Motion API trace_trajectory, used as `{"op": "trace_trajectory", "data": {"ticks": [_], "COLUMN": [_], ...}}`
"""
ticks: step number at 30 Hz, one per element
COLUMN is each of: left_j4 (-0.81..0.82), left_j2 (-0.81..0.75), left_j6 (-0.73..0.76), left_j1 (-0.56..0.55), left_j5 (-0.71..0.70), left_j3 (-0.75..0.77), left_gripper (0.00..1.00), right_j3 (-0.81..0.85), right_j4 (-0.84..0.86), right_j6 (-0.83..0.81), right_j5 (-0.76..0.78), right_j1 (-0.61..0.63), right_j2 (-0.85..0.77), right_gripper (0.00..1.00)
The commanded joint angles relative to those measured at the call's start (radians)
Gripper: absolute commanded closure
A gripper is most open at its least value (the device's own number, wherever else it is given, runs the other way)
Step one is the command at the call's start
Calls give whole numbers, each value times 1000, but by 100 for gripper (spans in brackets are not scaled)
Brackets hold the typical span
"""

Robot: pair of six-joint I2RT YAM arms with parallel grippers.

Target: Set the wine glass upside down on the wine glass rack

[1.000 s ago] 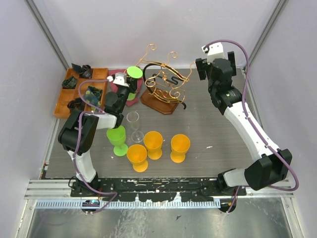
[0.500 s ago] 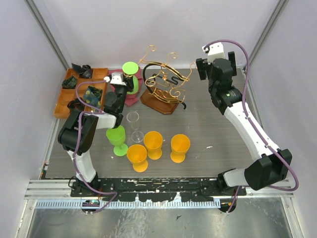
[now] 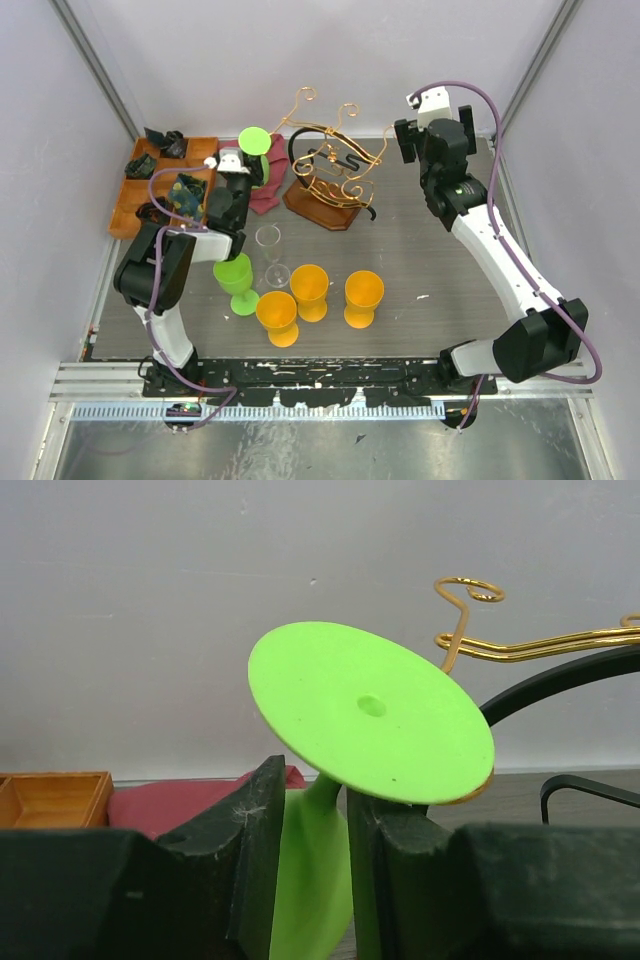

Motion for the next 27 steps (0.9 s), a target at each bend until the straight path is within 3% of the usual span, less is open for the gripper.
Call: {"op": "trace_trajectory", "data": {"ticks": [1, 10, 27], "left_j4": [75, 87, 87], "left_j2": [-32, -86, -104], "left_j6": [24, 30, -18], "left_j1": [15, 18, 15], "left_j5": [-49, -11, 168], "left_j3": [-44, -112, -136], "left_gripper": [65, 78, 80], "right_j3": [-4, -6, -29], "right_j4": [50, 46, 38], "right_j6": [-2, 2, 23], "right_j5": [2, 1, 1], "right_j1": [-3, -3, -4], "right_j2": [-11, -13, -26], "right_gripper": [0, 0, 0]}}
